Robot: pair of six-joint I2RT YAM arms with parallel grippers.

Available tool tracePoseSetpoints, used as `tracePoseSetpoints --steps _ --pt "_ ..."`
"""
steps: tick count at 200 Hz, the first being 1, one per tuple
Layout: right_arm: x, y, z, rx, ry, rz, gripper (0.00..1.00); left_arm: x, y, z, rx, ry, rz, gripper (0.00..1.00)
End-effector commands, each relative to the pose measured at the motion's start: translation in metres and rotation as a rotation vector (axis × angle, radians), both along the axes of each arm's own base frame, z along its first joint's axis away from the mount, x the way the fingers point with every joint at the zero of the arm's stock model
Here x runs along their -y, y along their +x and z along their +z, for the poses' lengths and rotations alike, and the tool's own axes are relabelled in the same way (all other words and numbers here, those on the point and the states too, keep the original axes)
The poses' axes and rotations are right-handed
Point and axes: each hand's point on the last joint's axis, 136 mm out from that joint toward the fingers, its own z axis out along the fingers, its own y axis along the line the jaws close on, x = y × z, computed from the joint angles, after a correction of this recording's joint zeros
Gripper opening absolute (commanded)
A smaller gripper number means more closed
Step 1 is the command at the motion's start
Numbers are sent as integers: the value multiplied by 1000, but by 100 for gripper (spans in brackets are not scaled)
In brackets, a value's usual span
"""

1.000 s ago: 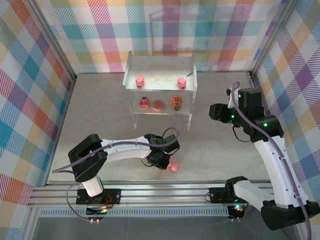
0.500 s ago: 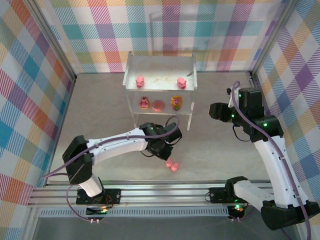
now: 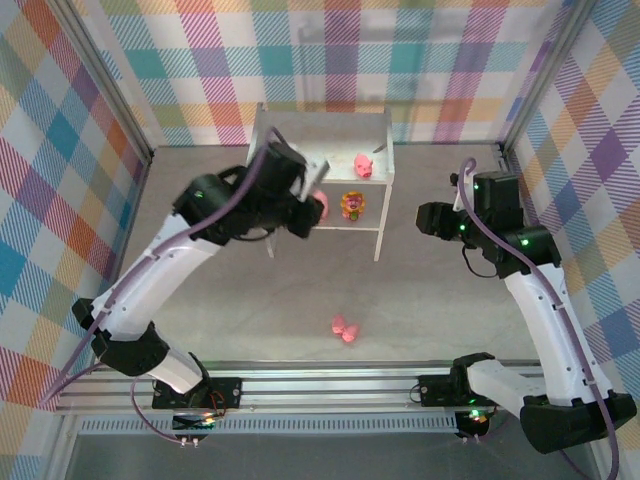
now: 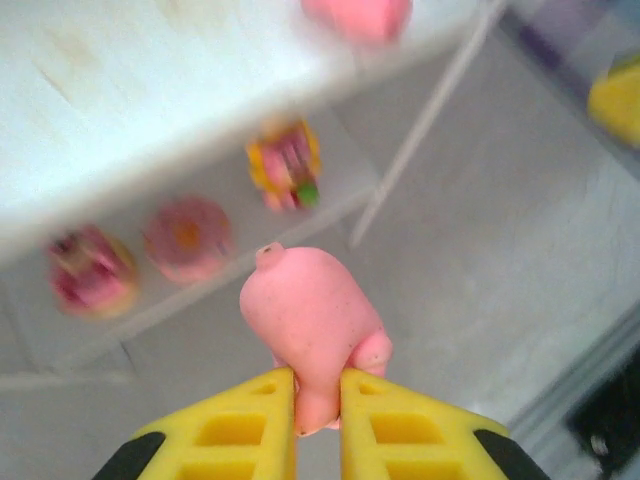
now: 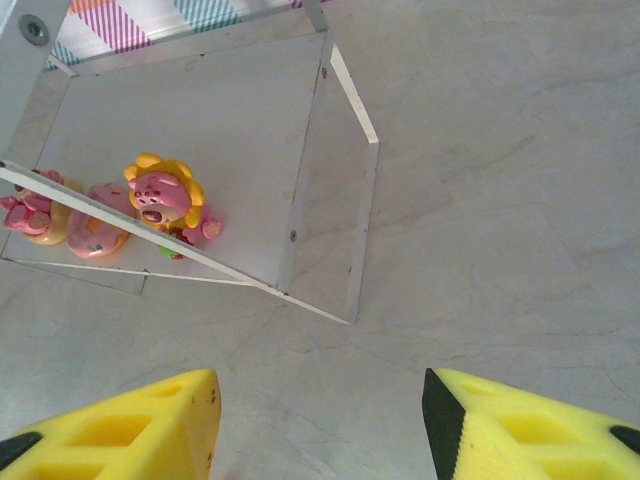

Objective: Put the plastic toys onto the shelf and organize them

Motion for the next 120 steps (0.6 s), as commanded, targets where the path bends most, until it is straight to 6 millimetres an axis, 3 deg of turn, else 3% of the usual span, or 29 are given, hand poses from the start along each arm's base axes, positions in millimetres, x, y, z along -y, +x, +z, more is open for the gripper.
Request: tracePoseSetpoints --steps 1,39,81,120 --pt "-5 5 11 40 23 21 57 -9 18 9 32 77 -53 16" --pt "-4 6 11 40 20 21 57 3 53 29 71 14 -77 17" --pt "-5 6 11 39 17 24 57 20 72 19 49 -8 -98 17" --pt "-4 7 9 38 15 20 57 29 77 13 36 -22 -110 17"
